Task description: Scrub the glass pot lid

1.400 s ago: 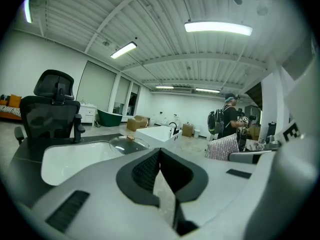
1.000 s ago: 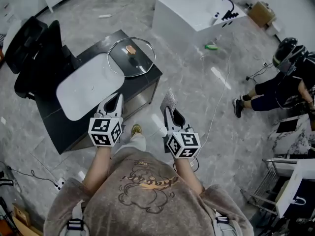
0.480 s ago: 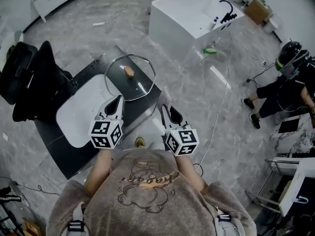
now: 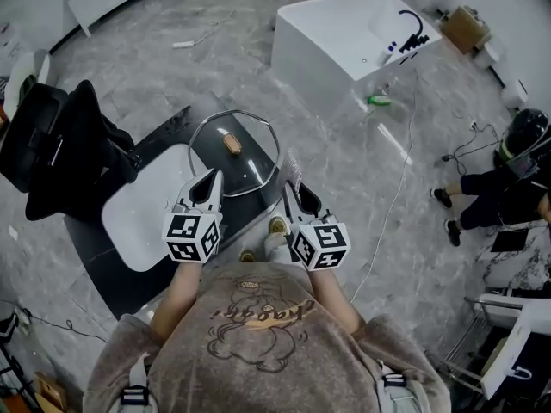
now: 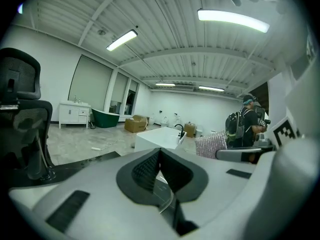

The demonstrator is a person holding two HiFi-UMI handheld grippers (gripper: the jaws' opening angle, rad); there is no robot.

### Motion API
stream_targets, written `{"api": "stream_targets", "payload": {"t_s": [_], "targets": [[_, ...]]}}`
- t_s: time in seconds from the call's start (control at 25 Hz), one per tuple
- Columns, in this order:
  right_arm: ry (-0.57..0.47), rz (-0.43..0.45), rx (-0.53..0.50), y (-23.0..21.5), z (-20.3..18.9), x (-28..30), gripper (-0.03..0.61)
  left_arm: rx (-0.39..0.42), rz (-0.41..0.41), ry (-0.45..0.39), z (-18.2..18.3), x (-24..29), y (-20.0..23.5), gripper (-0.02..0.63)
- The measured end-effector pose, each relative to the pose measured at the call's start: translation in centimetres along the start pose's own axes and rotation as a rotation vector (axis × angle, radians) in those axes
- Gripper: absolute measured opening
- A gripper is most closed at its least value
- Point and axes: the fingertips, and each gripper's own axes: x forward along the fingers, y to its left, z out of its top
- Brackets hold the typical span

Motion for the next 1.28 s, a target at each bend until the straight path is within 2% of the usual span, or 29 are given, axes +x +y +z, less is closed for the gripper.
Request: {"api": "stream_targets", "payload": {"t_s": [0.16,0.4,0.56,0.6,0.64,0.68,0.72,1.0,1.28], "targets": [[0.010,0.053,-0.020,-0.3,0.9,1.8,0.081,-0.030,0.009,-0.005,0.4,0.9,0.1,0.017],[0.019,0.111,-0.019,-1.2,1.9,5.0,0.081,-0.007,0.060,0.011,0.9,2.7,1.3,0.017],[0.043,0.164,-0.017,-1.9,2.1,7.2,0.081,-0.026,0.104,0.017,1.0,4.1,2.2,0.020],[0.047,0.176,-0.019,-2.1,2.3,7.7,0.081,-0.039,0.117,0.012,1.2,4.5,2.4,0.061],[0.051,0.188,-0.022,-2.4,2.5,8.2,0.081,-0.053,0.133,0.005,1.4,5.0,2.6,0.160],[0.055,0.199,-0.025,-2.8,2.8,8.7,0.081,-0.064,0.152,-0.005,1.6,5.4,2.9,0.214],[0.058,0.209,-0.028,-3.2,3.0,9.1,0.081,-0.069,0.173,-0.013,1.9,5.8,3.1,0.239],[0.091,0.272,-0.054,-5.4,4.2,11.5,0.081,-0.091,0.275,-0.003,2.7,8.0,3.8,0.252],[0.109,0.278,-0.056,-5.1,4.3,13.6,0.081,-0.125,0.310,0.082,1.4,8.8,5.1,0.252]]}}
